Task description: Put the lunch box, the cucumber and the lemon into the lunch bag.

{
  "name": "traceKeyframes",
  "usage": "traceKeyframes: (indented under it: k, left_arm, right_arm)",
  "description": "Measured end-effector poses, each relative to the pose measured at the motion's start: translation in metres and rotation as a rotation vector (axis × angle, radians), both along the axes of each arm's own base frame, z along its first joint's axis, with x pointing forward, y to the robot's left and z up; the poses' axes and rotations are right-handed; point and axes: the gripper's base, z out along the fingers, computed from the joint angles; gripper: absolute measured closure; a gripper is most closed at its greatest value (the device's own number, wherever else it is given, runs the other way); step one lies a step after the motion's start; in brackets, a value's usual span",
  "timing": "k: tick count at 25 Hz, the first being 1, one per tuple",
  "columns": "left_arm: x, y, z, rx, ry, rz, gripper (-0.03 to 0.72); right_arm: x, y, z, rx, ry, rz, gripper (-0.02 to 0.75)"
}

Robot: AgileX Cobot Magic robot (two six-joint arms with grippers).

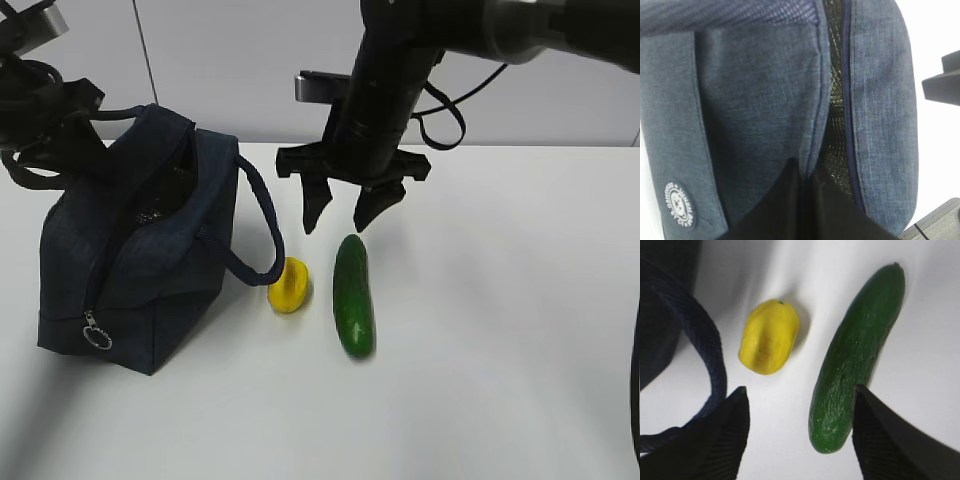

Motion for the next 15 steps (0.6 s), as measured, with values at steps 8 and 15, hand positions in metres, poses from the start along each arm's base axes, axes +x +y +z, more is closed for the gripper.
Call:
traceKeyframes:
  k: [8,15]
  left_arm:
    - [0.000,0.000,0.000,0.001,0.001,-0.001,0.696]
    - [-0.001,0.000,0.000,0.001,0.005,-0.004,0.696]
  right_arm:
    - [-0.001,-0.001,-0.034,-0.046,0.084,-0.037,0.259]
    - [0.004,0.000,-0.069,-0.089,0.148,-0.061,0.258]
